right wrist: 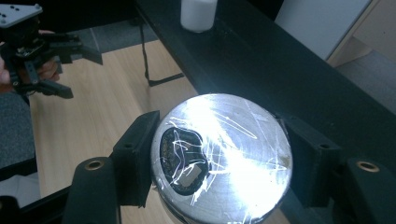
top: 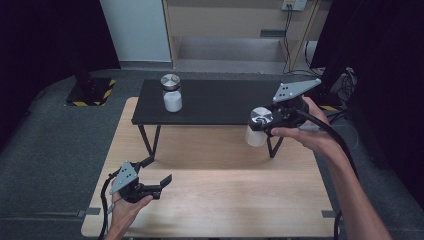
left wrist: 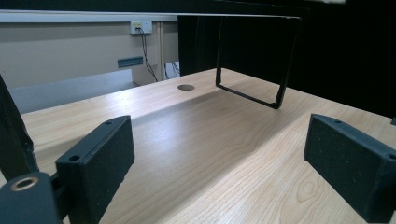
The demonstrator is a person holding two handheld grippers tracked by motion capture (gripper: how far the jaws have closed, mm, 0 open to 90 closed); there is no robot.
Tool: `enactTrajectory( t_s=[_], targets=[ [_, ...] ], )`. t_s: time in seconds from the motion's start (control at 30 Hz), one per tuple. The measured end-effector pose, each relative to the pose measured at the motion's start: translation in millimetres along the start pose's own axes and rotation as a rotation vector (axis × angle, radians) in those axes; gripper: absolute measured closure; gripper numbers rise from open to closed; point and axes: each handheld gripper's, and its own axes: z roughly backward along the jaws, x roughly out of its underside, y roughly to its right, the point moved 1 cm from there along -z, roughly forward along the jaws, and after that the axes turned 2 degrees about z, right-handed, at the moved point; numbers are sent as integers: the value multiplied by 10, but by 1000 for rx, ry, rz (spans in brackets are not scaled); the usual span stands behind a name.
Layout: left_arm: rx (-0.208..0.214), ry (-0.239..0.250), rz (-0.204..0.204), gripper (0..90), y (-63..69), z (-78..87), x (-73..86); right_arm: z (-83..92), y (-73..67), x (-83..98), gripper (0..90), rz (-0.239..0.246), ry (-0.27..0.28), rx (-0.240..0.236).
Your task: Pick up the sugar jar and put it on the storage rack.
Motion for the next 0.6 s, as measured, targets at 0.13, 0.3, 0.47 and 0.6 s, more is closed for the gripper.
enactTrajectory(
  t_s=[0.13, 0.3, 0.47, 0.6],
  targets=[
    [0, 0, 2, 71, -3, 4, 1, -15, 71, -86, 347, -13, 15, 10],
    [0, -3, 3, 71, -13, 7, 2, -57, 140, -204, 347, -30, 27, 53],
    [0, -4, 3, 72, -13, 6, 5, -143, 222, -323, 347, -58, 19, 116],
    [1, -4, 4, 72, -11, 10, 9, -220, 307, -355, 347, -90, 24, 168]
  ],
)
